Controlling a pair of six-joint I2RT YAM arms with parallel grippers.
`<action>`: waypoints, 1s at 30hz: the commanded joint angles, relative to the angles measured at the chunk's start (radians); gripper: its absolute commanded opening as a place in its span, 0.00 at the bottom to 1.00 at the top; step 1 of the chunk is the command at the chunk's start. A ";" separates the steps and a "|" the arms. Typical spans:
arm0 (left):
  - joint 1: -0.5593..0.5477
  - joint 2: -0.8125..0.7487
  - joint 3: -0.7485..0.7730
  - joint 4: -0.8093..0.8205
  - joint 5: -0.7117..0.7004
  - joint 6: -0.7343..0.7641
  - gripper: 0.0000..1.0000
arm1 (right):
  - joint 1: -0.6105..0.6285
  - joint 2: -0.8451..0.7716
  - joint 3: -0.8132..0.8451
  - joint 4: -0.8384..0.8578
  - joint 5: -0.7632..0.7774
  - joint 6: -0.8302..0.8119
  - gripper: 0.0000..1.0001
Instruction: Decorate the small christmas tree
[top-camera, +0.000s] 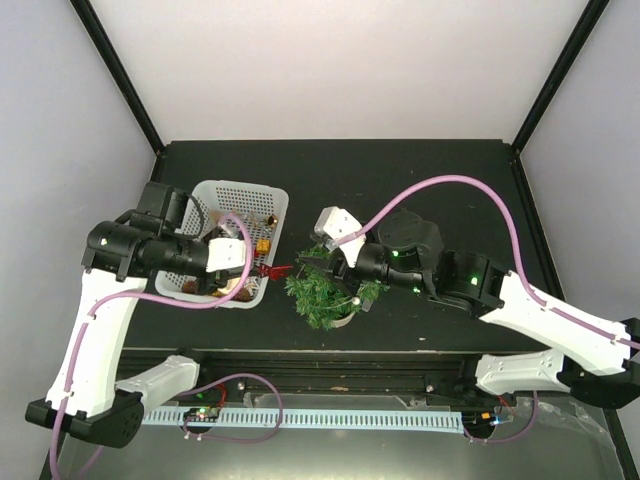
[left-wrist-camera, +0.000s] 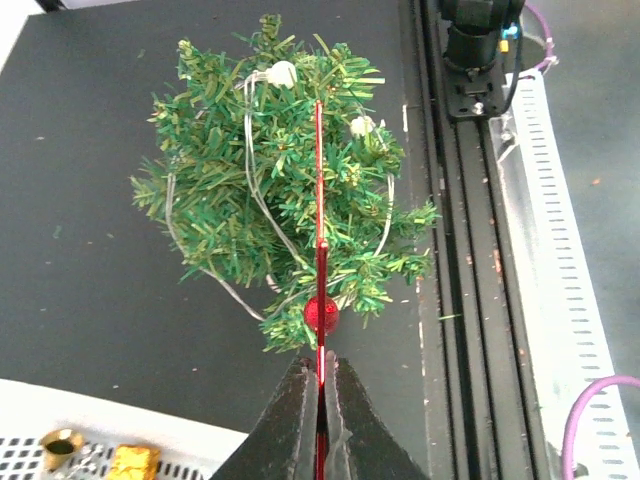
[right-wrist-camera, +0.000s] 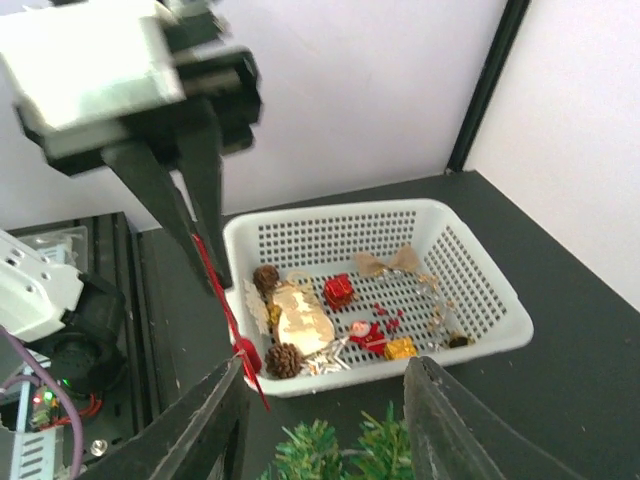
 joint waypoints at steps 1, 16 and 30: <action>-0.028 0.050 0.042 -0.039 0.061 -0.053 0.02 | 0.005 0.044 0.076 -0.026 -0.095 -0.076 0.43; -0.137 0.095 0.043 -0.039 0.046 -0.090 0.02 | 0.008 0.165 0.174 -0.195 -0.250 -0.107 0.29; -0.199 0.100 0.052 -0.040 0.010 -0.120 0.01 | 0.008 0.197 0.181 -0.179 -0.289 -0.100 0.24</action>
